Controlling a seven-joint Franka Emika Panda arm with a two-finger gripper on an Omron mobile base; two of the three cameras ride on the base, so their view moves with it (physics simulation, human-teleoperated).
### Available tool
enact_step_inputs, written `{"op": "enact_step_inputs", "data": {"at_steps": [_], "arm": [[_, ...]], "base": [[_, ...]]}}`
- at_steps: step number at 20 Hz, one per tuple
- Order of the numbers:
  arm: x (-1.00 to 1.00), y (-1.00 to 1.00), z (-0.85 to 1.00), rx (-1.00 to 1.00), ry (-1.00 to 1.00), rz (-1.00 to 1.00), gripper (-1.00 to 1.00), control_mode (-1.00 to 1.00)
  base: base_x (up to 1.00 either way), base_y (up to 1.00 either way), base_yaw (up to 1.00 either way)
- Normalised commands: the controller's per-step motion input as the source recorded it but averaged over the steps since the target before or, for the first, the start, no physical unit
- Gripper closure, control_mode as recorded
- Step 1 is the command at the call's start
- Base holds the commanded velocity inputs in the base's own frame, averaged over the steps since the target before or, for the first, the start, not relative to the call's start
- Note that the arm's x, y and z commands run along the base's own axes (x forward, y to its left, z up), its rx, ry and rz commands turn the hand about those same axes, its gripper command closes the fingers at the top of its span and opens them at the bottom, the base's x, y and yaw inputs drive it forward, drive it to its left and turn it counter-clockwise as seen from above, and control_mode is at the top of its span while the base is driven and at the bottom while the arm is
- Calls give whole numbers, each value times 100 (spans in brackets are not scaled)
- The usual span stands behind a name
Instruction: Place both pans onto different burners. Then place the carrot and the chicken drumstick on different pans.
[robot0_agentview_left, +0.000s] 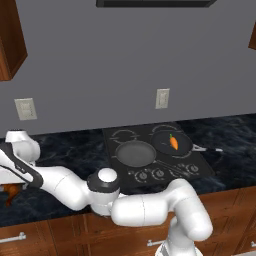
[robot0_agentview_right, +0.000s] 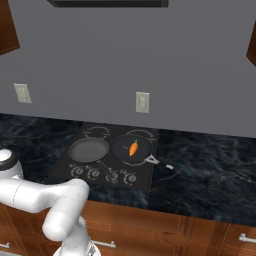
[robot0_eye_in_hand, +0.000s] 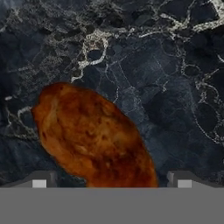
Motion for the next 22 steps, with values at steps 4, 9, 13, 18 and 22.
{"op": "enact_step_inputs", "data": {"at_steps": [4,9,13,18,22], "arm": [[-24,0,-9,-6,0,1,-100,-100],[-7,0,-9,-5,0,0,-100,-100],[4,0,-10,-2,0,0,-100,-100],[13,0,-18,-3,0,0,-100,-100],[11,0,-25,-6,0,0,100,-100]], "base": [[0,0,0],[0,0,0],[0,0,0],[0,0,0],[0,0,0]]}}
